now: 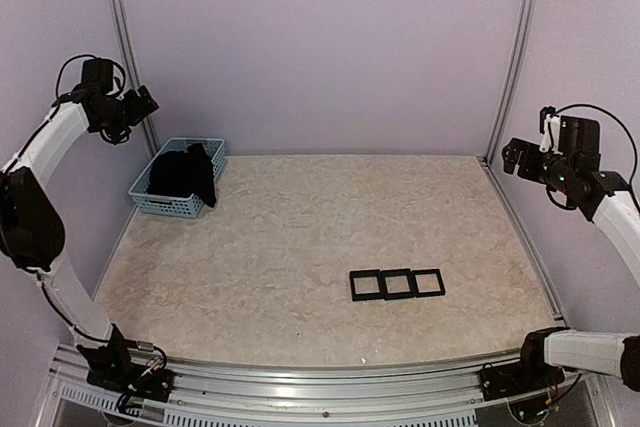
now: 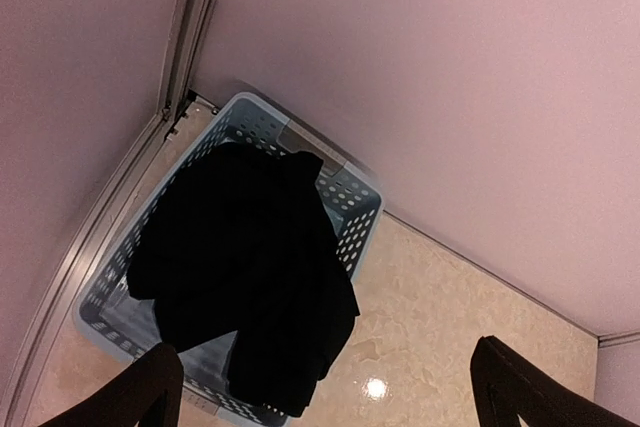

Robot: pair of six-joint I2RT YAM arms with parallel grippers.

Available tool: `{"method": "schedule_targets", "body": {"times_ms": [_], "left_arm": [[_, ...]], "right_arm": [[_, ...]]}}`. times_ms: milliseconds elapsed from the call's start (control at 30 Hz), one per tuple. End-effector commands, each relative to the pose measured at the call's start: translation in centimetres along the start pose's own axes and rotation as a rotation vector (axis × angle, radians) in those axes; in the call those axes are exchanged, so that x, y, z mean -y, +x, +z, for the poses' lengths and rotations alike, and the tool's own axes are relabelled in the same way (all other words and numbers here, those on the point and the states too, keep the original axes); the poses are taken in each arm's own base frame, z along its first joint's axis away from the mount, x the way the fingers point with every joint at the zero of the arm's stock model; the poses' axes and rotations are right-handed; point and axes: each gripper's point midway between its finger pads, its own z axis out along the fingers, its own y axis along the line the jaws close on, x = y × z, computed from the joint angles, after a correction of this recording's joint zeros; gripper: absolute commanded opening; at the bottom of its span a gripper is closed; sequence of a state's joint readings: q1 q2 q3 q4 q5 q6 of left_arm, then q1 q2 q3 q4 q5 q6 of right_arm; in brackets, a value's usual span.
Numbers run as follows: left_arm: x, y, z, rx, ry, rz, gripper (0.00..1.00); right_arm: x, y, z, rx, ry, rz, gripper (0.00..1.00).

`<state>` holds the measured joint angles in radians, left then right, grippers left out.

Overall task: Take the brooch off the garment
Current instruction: Pick up the crumpled clothing from the bin.

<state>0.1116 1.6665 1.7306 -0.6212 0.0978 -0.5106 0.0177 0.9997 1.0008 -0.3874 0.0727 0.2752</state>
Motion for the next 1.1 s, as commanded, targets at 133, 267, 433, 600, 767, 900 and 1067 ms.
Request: {"method": "schedule_targets", "body": {"times_ms": [133, 267, 433, 600, 767, 900, 1067], "left_arm": [[-2.9, 3.6, 9.4, -0.203, -0.081, -0.083, 0.99], [-5.1, 6.5, 13.3, -0.278, -0.143, -0.114, 0.99], [-6.7, 8.5, 16.0, -0.318, -0.182, -0.149, 0.99], [-7.3, 9.6, 17.9, -0.34, -0.206, -0.141, 0.99], [-9.7, 11.2, 19.8, -0.36, -0.295, -0.168, 0.99], [-11.0, 12.1, 21.3, -0.359, -0.34, -0.193, 0.99], [-11.7, 13.1, 22.9, -0.362, -0.348, -0.227, 0.99]], "right_arm": [[-2.2, -0.2, 1.9, -0.043, -0.049, 0.0, 1.0], [-2.7, 0.3, 2.4, -0.063, -0.041, -0.003, 1.0], [-3.8, 1.3, 2.7, -0.101, -0.048, 0.011, 0.99], [-4.8, 1.7, 2.7, -0.113, -0.054, 0.043, 0.99], [-5.2, 1.8, 2.4, -0.123, -0.037, 0.058, 0.99], [-4.8, 2.0, 1.8, -0.132, -0.015, 0.078, 0.99], [-4.3, 2.3, 1.2, -0.139, 0.009, 0.098, 0.98]]}}
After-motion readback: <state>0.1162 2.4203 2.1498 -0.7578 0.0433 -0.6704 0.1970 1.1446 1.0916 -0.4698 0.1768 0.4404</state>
